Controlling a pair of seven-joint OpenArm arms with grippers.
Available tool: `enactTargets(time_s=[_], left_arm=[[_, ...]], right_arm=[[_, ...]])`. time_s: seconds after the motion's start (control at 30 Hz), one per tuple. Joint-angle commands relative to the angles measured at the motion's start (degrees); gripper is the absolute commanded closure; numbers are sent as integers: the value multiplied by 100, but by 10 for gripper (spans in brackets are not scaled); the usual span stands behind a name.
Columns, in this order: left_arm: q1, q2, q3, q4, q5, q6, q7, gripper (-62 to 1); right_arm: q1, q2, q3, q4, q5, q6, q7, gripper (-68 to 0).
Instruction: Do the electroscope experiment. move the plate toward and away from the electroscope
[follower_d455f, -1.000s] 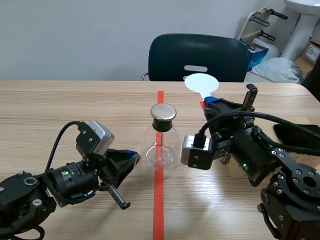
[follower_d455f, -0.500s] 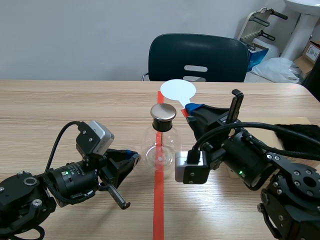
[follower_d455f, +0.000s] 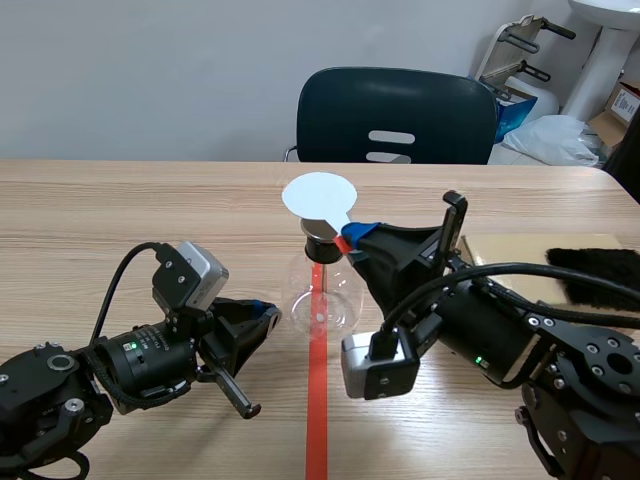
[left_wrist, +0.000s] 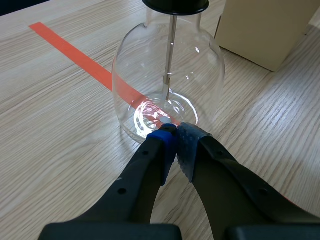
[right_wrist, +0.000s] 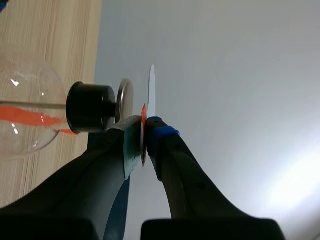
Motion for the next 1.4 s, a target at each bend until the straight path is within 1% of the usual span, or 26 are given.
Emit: enactTargets(time_s=[0.0,0.33,0.43,0.57,0.87,1.0,1.17,1.37], left_arm=[[-13,28,-7,164,-37,-2,-101,-36],[-13,28,-7,164,-37,-2,-101,-36],[-13,28,-7,164,-37,-2,-101,-36],[-13,28,-7,164,-37,-2,-101,-36],[-13,28,-7,164,-37,-2,-101,-36],[-13,28,-7,164,-37,-2,-101,-36],[-13,28,-7,164,-37,-2,-101,-36],[-13,28,-7,164,-37,-2,-101,-36]], right_arm=[[-22,13,15,48,44,-68,17,-7],[-90,13,15,48,42,-151,7,-7],[-90,13,15,48,44,-153,-92,-7],[-90,13,15,48,44,-153,-435,-7],[-87,13,15,48,85,-153,-1585,-7],[-87,13,17,48,85,-153,-1956,-7],[-87,13,17,48,85,-153,-2210,-7],[-87,13,17,48,83,-153,-2153,-7]])
